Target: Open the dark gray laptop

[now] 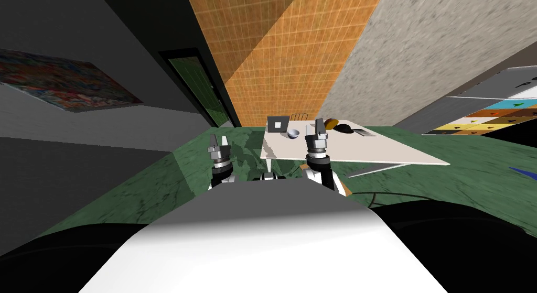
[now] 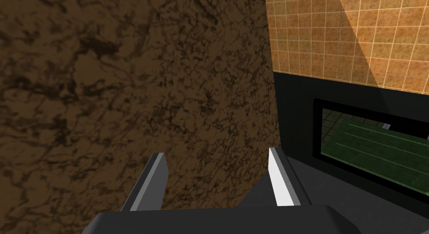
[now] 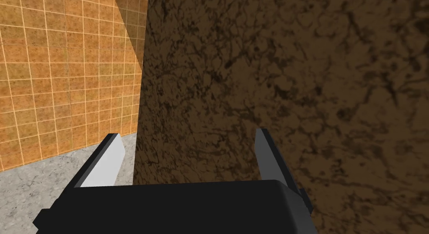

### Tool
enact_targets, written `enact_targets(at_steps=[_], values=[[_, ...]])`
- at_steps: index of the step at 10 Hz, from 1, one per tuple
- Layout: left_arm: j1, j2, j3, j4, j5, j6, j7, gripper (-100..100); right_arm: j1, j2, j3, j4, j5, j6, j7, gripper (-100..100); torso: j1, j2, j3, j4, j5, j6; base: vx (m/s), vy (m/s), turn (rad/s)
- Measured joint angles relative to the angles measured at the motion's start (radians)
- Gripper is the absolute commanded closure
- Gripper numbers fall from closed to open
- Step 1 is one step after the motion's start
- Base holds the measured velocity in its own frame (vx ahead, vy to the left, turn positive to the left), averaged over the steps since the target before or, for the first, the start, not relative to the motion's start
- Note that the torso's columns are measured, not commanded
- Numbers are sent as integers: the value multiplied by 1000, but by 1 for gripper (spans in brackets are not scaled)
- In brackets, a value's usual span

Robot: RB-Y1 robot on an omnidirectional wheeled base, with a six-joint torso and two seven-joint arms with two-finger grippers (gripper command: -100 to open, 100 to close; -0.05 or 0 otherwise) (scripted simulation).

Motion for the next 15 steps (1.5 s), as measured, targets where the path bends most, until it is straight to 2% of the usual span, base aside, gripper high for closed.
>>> enact_targets(at_steps=[1, 6, 11, 14, 15], values=[[0, 0, 0, 0, 0, 0, 0, 0, 5, -22, 1, 1, 20, -3, 11, -100, -2, 0, 0, 0, -1, 0, -20, 208, -71], [0, 0, 0, 0, 0, 0, 0, 0, -21, -87, 26, 51, 157, -3, 99, -100, -2, -2, -1, 0, -1, 0, -14, 239, -59], [0, 0, 0, 0, 0, 0, 0, 0, -25, -112, 52, 90, 284, -4, 192, -100, -5, -1, -1, 0, -1, 0, 9, 203, -49], [0, 0, 0, 0, 0, 0, 0, 0, -28, -135, 49, 121, 371, 7, 262, -100, 1, 0, 0, 0, 0, 0, 16, 241, -47], [0, 0, 0, 0, 0, 0, 0, 0, -29, -141, 46, 126, 390, 13, 277, -100, -6, -2, -1, 0, -1, 0, 93, 156, -19]])
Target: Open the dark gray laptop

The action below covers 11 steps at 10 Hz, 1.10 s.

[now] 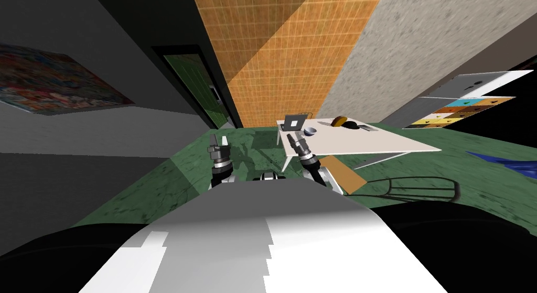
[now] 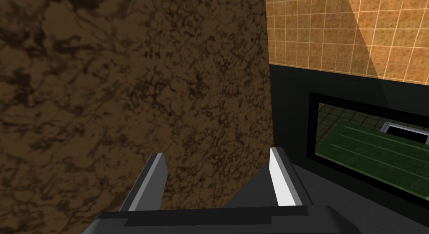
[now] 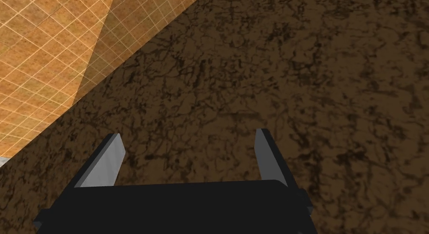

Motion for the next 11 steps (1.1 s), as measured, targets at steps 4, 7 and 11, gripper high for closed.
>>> enact_targets(at_steps=[4, 7, 11], values=[[0, 0, 0, 0, 0, 0, 0, 0, -10, -34, -24, 45, 104, 40, 92, -100, 0, 3, 1, 1, 0, 0, 108, 166, -25], [0, 0, 0, 0, 0, 0, 0, 0, -17, -68, -51, 77, 167, 77, 157, -100, 2, 2, 1, 0, 0, 0, 119, 102, -8], [0, 0, 0, 0, 0, 0, 0, 0, -35, -117, -103, 131, 234, 134, 240, -100, 2, 3, 2, 1, 0, 0, 171, 91, 6]])
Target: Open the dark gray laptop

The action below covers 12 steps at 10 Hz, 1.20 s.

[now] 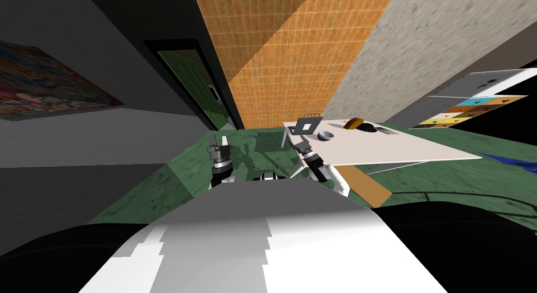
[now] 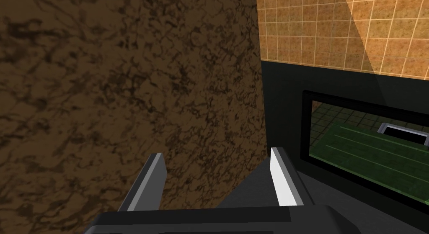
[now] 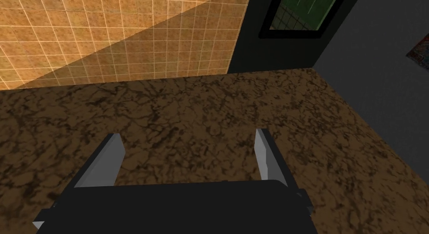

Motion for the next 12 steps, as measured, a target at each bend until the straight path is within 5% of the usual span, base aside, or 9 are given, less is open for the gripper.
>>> enact_targets(at_steps=[8, 12], values=[[0, 0, 0, 0, 0, 0, 0, 0, -33, -81, -149, 127, 117, 147, 197, -100, -1, -2, -1, -1, 0, 0, 201, 31, 22], [0, 0, 0, 0, 0, 0, 0, 0, -37, -127, -203, 149, 147, 216, 253, -100, 2, -2, -1, -1, 0, 0, 167, 0, 27]])
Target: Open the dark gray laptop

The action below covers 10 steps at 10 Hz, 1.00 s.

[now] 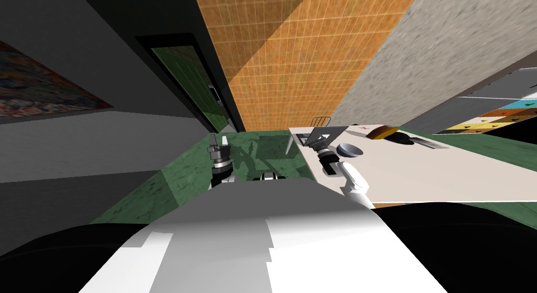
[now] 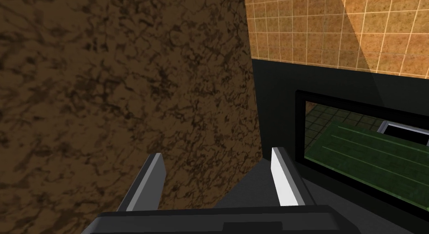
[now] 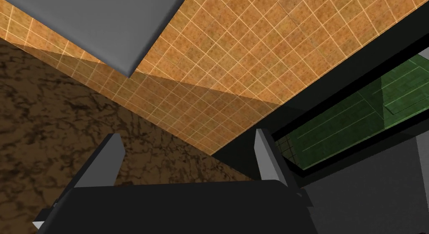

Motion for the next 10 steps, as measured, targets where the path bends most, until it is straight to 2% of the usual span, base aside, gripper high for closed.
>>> enact_targets(at_steps=[4, 6, 7, 8, 10], values=[[0, 0, 0, 0, 0, 0, 0, 0, -13, -52, -62, 44, 26, 56, 58, -100, -2, 4, 3, 1, 0, 0, 125, -12, 20], [0, 0, 0, 0, 0, 0, 0, 0, -9, -66, -71, 44, 21, 60, 55, -100, -1, 2, 1, 1, 0, -1, 97, 12, 20], [0, 0, 0, 0, 0, 0, 0, 0, -6, -89, -73, 44, 12, 69, 43, -100, -1, -2, -1, 0, 0, -1, 50, 4, 4], [0, 0, 0, 0, 0, 0, 0, 0, -6, -92, -74, 43, 11, 72, 40, 100, -1, 1, 1, 0, -1, 0, -43, 5, -36], [0, 0, 0, 0, 0, 0, 0, 0, -15, -77, -83, 37, 18, 70, 51, 100, -3, 1, 2, -4, -6, -3, 8, 12, -13]])
